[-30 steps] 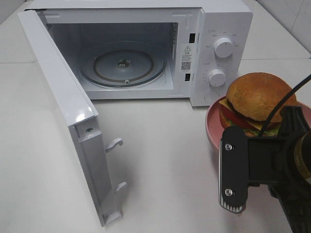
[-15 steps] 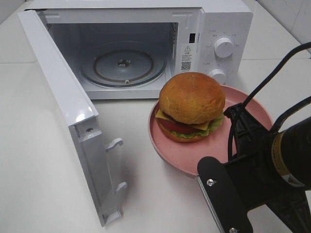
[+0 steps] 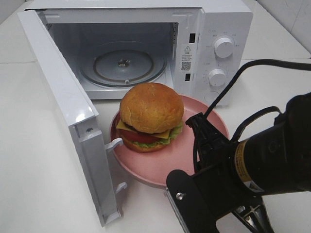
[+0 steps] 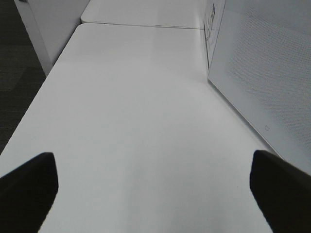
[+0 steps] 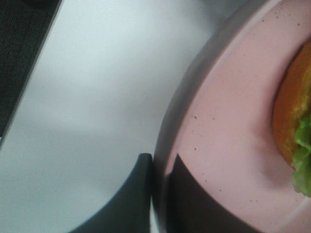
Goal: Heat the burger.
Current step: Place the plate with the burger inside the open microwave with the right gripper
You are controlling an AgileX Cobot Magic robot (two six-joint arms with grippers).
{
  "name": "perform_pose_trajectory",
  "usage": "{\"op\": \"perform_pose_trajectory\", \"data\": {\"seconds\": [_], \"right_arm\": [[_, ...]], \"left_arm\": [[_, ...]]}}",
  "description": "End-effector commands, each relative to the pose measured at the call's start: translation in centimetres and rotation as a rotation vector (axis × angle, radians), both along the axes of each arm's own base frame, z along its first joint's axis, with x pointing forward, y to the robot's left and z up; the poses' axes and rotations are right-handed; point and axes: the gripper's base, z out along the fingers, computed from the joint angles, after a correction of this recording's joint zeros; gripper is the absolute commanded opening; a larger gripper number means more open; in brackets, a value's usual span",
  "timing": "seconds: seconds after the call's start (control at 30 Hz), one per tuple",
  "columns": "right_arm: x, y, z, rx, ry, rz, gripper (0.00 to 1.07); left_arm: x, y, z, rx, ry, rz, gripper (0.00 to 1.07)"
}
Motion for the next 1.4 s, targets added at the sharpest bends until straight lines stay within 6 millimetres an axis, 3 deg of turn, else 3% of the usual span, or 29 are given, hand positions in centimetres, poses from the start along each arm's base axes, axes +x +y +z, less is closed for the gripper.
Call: {"op": "perform_pose_trajectory", "data": {"seconds": [0.03, 0.2, 0.43, 1.13, 1.4], "right_arm": [[0.6, 1.2, 0.5, 0.087, -0.025, 0.054, 0.0], [2.1, 1.6, 0.6, 0.079, -0.041, 0.039, 0.0], [2.6, 2.5, 0.2, 0.085, -0.045, 0.079, 0.0], [5.9, 1.0, 0.0, 0.105, -0.009, -0.006, 0.0], [8.6, 2.5, 0.4, 0.11, -0.018, -0.045, 0.0]], "left_arm": [[-0.2, 0.0, 0.0, 0.003, -0.022, 0.005, 1.06], [-0.2, 0.0, 0.0, 0.003, -0.022, 0.005, 1.06], [-0.2, 0.0, 0.0, 0.003, -0.022, 0.005, 1.06], [-0.2, 0.0, 0.0, 0.003, -0.022, 0.005, 1.06], [-0.2, 0.0, 0.0, 0.003, -0.022, 0.005, 1.06]]}}
